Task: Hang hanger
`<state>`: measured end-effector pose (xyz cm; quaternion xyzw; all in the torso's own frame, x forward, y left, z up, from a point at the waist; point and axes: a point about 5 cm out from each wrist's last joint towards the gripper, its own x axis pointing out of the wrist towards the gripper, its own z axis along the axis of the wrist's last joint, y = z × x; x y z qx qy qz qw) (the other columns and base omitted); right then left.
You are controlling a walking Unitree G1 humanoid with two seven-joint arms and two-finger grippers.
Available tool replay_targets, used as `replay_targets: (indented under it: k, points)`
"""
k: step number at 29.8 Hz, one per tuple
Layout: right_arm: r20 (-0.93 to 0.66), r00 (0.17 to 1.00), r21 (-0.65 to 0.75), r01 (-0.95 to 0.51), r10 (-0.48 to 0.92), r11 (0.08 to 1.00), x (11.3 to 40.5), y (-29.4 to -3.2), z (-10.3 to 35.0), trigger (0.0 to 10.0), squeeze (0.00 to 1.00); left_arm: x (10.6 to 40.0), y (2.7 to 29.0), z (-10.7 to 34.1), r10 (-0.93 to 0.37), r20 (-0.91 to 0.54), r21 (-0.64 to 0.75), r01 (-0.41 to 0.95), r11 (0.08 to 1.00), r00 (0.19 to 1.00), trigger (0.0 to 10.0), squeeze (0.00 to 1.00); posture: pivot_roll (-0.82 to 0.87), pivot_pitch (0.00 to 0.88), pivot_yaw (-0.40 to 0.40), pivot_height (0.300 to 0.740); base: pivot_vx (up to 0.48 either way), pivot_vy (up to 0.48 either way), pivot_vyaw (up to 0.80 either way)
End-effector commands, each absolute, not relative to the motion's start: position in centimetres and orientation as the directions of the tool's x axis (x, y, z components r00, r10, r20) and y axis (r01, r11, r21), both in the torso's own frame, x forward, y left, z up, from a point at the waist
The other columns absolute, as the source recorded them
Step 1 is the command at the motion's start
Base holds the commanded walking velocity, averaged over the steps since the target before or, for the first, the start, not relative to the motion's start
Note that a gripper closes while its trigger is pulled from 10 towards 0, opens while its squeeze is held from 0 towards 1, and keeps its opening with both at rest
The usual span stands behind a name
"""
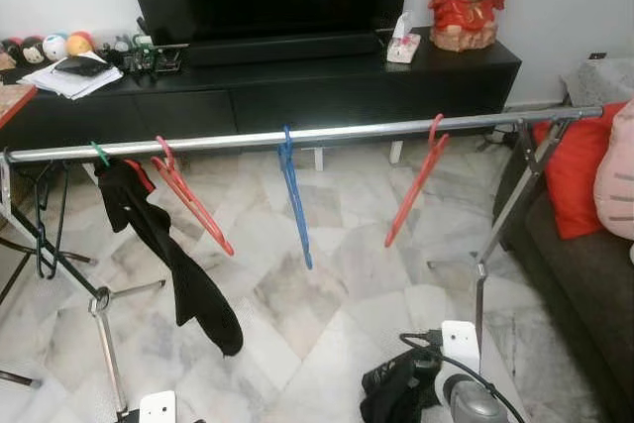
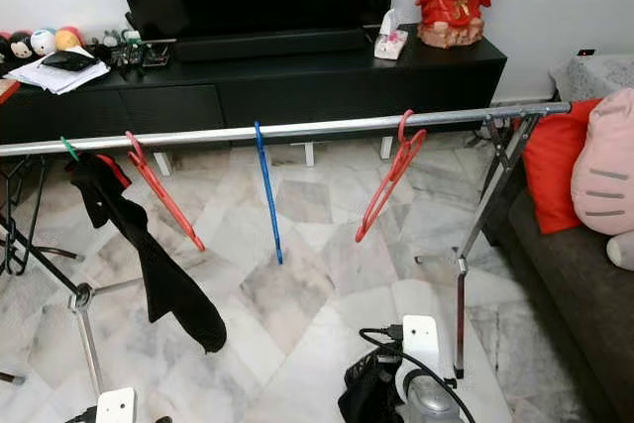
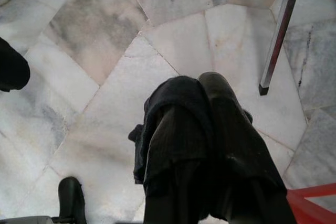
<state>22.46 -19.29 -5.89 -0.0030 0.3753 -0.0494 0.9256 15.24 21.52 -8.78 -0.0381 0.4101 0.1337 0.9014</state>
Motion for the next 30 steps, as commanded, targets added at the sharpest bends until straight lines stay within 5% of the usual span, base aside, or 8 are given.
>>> replay_targets:
  k: [1,30]
  points:
    - [-0.677,0.728,-0.035,0.107,-0.102,0.994,22.80,-19.28,-5.63,10.0,0.00,15.02,21.93,-8.81,0.221,-0.753,0.053,-0.277,0.959,0.620,10.0,0.00,-0.10,0.000,0.061,0.740,0.289,0.000,0.00]
    - [-0.677,0.728,-0.054,0.098,-0.108,0.994,22.99,-19.73,-5.46,10.0,0.00,15.34,22.01,-8.66,0.234,-0.744,0.063,-0.283,0.957,0.626,10.0,0.00,-0.08,0.000,0.050,0.740,0.276,0.000,0.00]
